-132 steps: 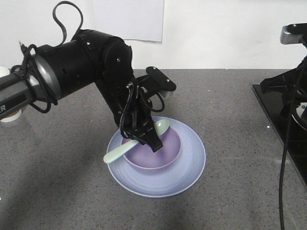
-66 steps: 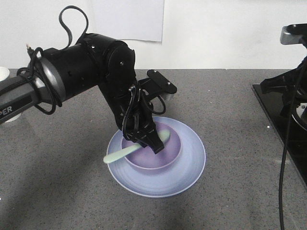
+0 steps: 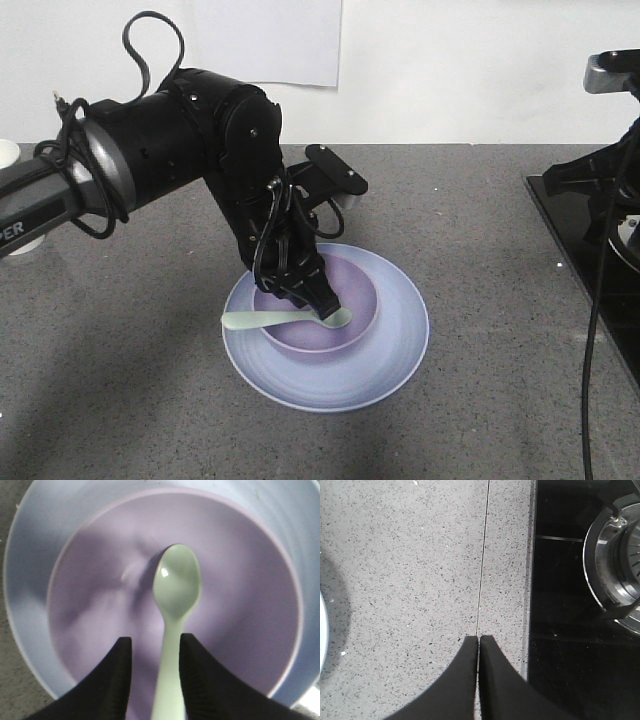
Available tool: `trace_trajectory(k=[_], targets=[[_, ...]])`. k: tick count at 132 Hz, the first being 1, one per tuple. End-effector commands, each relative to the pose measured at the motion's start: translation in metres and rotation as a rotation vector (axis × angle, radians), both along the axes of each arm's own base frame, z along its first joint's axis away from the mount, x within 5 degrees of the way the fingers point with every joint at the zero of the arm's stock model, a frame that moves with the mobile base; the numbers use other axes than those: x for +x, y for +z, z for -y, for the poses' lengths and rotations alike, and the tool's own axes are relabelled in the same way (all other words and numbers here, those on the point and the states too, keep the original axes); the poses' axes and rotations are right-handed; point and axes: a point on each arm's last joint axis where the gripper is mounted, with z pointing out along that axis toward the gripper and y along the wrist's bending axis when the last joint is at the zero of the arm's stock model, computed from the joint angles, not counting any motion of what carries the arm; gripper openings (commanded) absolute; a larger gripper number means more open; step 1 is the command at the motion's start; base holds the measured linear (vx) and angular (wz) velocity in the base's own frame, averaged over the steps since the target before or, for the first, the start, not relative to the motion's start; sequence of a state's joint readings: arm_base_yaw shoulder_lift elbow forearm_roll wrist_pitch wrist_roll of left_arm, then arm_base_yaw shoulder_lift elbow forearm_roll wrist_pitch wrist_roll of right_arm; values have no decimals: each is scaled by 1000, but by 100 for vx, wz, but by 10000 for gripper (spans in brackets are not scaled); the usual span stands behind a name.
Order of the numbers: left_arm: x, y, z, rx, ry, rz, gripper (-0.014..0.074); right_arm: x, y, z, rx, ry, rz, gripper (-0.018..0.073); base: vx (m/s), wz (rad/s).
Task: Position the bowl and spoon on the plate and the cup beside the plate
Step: 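Lower the spoon into the bowl and open the left gripper, then move the left gripper to the brown paper cup and grasp its rim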
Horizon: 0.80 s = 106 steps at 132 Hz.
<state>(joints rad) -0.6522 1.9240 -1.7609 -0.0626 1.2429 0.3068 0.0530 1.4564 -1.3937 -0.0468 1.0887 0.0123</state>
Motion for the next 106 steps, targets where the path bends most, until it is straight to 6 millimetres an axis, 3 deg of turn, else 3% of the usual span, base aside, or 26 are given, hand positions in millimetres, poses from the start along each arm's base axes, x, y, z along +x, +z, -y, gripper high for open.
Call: trace_trajectory(k=[1,34,80,106], targets=[[-4,41,-13,-42,52,134,242,-5,20,2,-6,0,99,-7,0,0],[17,68,-65,-46,271,262,245,-6,20,2,-6,0,97,-7,0,0],[38,108,-189,-105,660,379,245,-6,20,2,-6,0,96,-7,0,0],[41,116,-240,-189,821,403,245,-6,20,2,-6,0,96,-7,0,0]])
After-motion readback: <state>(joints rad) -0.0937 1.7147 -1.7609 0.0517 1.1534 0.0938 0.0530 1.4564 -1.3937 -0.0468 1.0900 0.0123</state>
